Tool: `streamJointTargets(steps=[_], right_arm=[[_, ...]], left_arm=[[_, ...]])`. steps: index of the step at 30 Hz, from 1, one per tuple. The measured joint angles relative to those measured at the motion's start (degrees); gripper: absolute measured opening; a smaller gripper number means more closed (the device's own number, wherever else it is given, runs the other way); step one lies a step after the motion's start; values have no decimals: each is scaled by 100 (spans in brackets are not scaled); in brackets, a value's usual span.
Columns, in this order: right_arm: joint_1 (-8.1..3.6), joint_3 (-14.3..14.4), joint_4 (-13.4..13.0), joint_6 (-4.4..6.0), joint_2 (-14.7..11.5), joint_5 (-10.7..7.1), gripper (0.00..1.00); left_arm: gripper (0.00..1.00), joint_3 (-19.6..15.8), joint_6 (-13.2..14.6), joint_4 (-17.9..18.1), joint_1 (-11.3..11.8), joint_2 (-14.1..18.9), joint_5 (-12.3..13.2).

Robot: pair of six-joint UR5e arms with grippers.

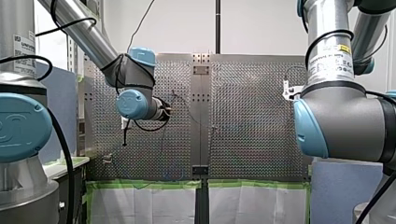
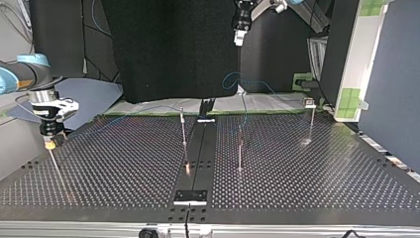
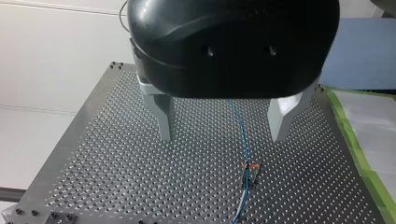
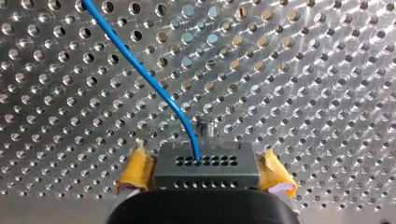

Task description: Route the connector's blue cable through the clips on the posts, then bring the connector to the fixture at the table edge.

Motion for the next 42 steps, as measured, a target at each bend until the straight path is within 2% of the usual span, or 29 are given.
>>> streamJointTargets(steps=[14, 23, 31, 42], right_arm=[[-1, 0, 8, 1, -4, 145, 100], [-1, -1, 14, 1, -3, 316, 100], [10, -3, -9, -1, -2, 332, 100], [91, -29, -31, 1, -1, 278, 100]], left_arm=[[100, -1, 3, -17, 1, 0, 1], [100, -1, 3, -23, 0, 0, 0], [100, 0, 3, -37, 0, 0, -3], [100, -1, 3, -43, -10, 0, -11]])
